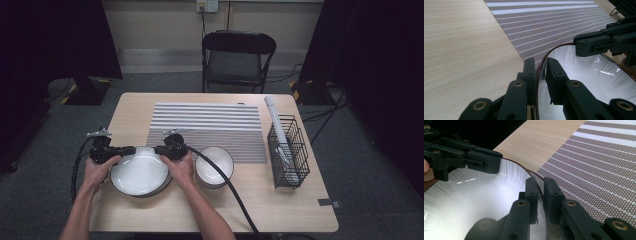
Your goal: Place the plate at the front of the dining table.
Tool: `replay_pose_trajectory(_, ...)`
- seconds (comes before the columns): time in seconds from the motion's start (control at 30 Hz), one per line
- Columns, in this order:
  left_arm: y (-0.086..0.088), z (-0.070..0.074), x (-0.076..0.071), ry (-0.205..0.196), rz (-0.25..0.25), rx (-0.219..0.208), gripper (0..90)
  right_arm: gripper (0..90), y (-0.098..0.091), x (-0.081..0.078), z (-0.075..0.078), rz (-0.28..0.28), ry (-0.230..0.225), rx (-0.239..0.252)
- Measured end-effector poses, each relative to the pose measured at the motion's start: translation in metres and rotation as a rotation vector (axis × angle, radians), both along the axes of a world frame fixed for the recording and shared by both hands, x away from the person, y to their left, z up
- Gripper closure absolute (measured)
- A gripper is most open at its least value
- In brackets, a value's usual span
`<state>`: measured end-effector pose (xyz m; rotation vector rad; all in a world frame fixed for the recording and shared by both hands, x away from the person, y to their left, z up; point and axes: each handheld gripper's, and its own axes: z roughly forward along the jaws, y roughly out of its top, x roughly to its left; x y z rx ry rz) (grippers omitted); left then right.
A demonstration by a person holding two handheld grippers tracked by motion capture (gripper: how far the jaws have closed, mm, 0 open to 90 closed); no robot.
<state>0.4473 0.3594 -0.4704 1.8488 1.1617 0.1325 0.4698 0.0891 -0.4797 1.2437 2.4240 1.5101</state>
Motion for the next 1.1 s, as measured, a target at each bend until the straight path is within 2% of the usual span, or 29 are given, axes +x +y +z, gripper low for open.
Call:
replay_pose_trajectory(0.4,0.004,0.001,-0.002,-0.005,0.001,-0.014,81.3,81.5,0.002,0.0,0.0,-0.003,-0.016,-0.001)
replay_pose_trajectory(0.57,0.007,0.002,-0.003,-0.004,-0.006,-0.028,83.3,73.7,0.002,-0.003,0.001,0.009,-0.004,-0.018)
replay_pose_trajectory(0.7,0.008,0.002,-0.004,-0.008,0.001,-0.028,83.3,73.8,0.001,-0.004,0.0,0.013,0.015,-0.028)
replay_pose_trajectory(1.1,0.012,0.003,-0.005,-0.013,0.014,-0.028,83.9,75.3,-0.003,-0.008,0.0,0.005,0.007,-0.032)
